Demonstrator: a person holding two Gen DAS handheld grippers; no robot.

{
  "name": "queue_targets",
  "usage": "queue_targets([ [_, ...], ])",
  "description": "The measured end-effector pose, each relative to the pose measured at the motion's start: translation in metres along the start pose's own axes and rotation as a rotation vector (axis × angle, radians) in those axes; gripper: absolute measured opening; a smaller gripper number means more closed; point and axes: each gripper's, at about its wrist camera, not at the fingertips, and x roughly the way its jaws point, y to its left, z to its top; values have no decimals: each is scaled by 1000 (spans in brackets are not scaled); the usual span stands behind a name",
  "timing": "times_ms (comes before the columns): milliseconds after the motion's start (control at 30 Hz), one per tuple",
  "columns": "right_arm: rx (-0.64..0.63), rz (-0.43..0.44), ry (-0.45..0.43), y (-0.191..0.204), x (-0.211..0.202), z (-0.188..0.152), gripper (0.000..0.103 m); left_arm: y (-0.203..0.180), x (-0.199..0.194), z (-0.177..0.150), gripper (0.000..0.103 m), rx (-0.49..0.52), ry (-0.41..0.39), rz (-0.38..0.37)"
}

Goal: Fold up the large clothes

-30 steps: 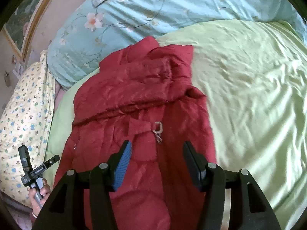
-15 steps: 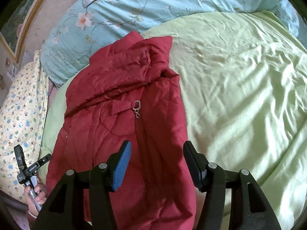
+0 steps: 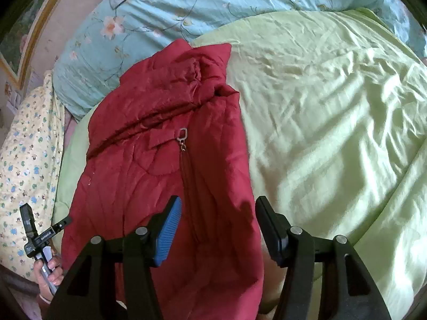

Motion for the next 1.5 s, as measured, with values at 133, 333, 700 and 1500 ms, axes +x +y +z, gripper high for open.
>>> queue_targets([
  [133, -1, -9, 12, -3, 2, -4, 60, 2, 0, -3, 72, 2, 7, -5],
  [333, -3, -11, 48, -8, 9, -14, 60, 4, 2, -9, 72, 20, 30, -7],
  [700, -47, 2, 121, -2, 5, -47, 60, 8, -7, -28, 72, 75, 71, 6],
  [1500, -141, 43, 216, 12, -11, -76, 53, 11, -13, -57, 71, 106, 138, -85],
])
